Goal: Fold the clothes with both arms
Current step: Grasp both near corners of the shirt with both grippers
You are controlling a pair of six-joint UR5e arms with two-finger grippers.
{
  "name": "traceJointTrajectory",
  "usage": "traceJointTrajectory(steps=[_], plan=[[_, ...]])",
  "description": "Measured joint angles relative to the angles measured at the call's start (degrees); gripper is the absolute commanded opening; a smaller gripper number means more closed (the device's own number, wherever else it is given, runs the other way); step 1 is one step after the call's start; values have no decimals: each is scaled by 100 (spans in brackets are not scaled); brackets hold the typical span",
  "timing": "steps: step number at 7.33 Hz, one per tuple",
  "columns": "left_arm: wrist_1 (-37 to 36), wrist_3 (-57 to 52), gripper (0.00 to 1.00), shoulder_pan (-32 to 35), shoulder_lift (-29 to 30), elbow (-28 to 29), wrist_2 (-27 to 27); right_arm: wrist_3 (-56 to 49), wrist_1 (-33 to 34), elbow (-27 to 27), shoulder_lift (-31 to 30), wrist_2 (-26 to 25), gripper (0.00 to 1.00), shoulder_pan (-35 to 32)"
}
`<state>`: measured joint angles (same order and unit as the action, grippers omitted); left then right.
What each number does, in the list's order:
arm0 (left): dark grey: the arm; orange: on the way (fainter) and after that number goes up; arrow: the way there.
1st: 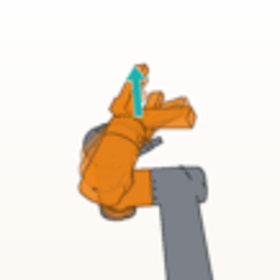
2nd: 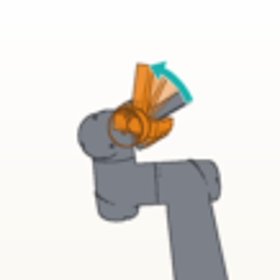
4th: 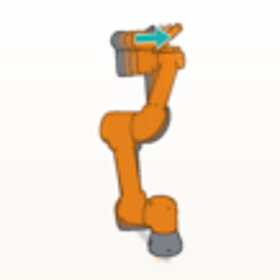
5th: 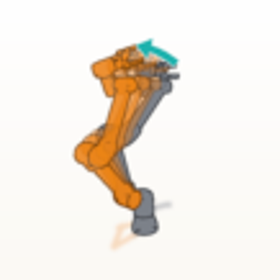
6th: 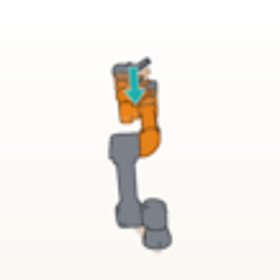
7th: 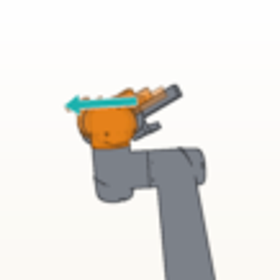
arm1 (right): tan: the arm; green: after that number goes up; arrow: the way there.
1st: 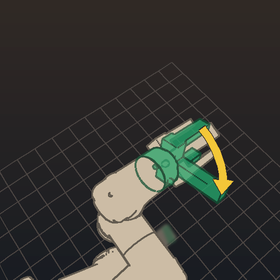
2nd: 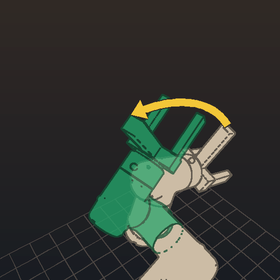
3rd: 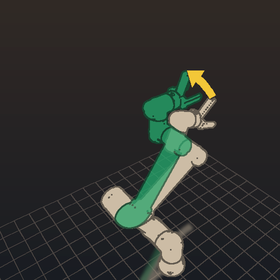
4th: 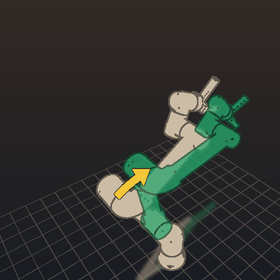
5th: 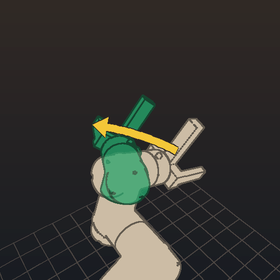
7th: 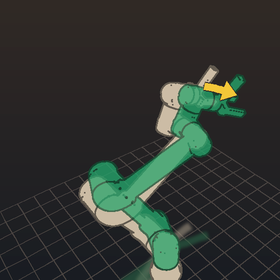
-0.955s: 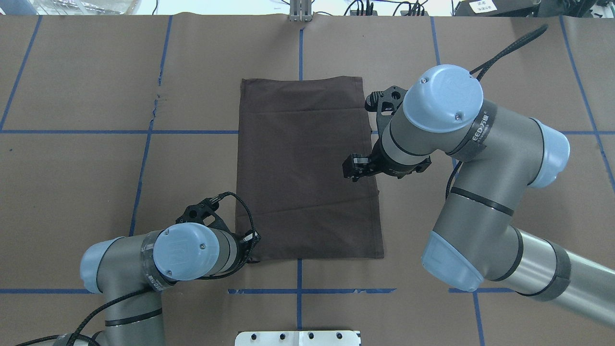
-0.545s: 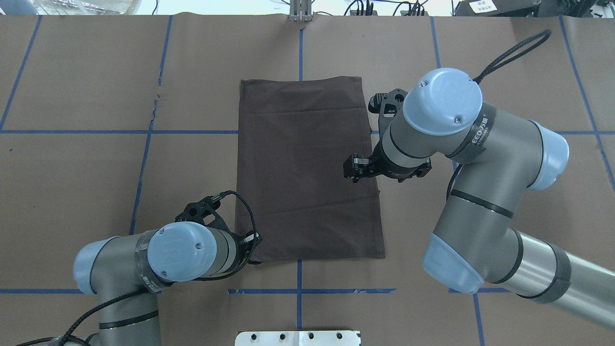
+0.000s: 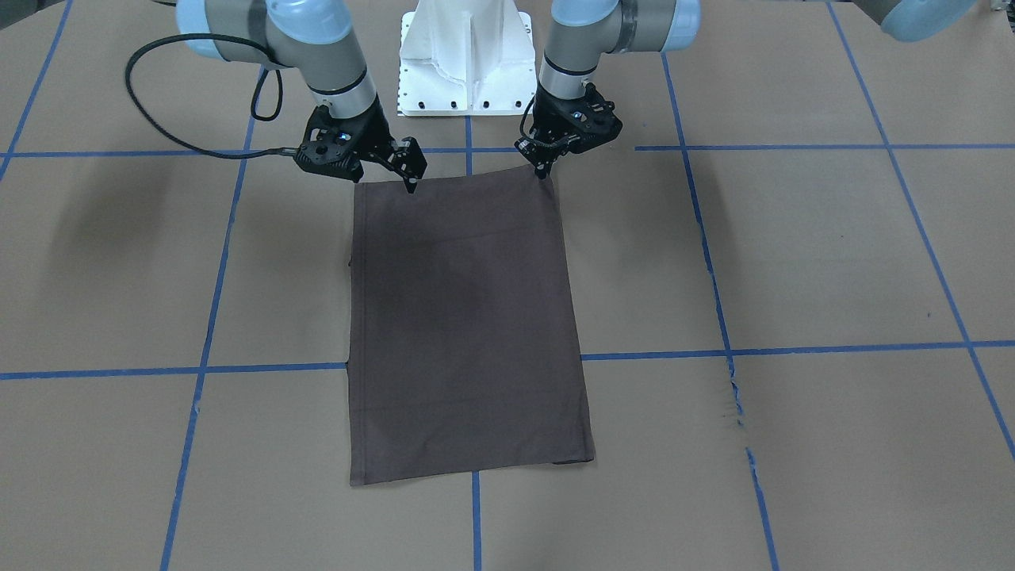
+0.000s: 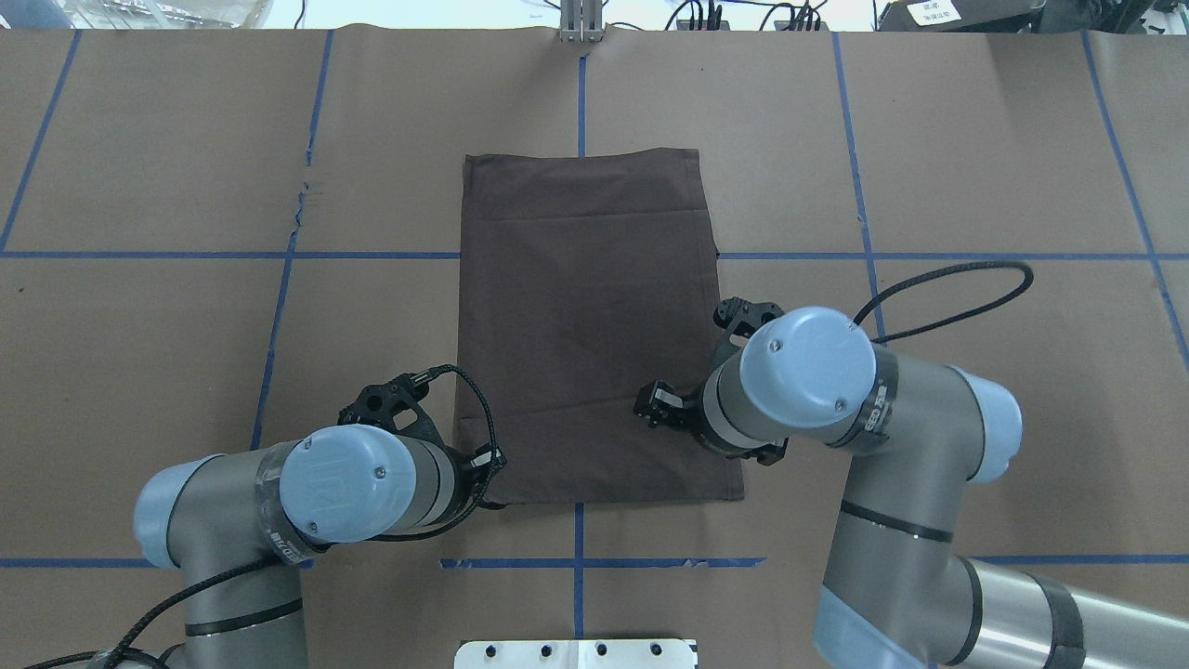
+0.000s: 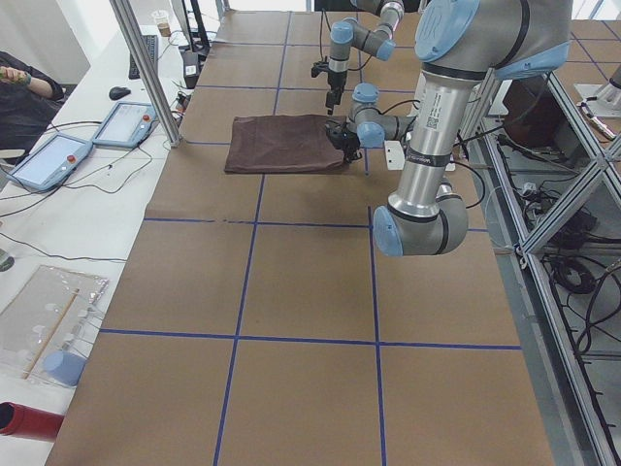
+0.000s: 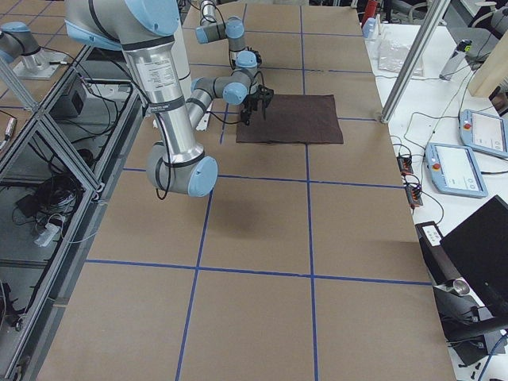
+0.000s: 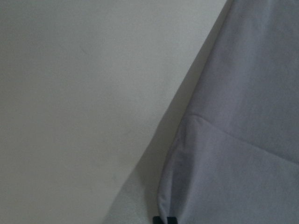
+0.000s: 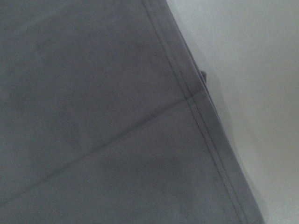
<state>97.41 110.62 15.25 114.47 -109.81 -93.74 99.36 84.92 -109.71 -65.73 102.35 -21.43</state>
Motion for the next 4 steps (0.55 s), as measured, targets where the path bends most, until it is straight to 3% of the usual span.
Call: traceJointTrajectory(steps=[2,4], plan=[[5,-4,0,4,-3,3,4,700,-140,279,-68,-419,100,353],[6,-5,0,5,-4,4,-1,824,-60,391,-57,-518,100,420]])
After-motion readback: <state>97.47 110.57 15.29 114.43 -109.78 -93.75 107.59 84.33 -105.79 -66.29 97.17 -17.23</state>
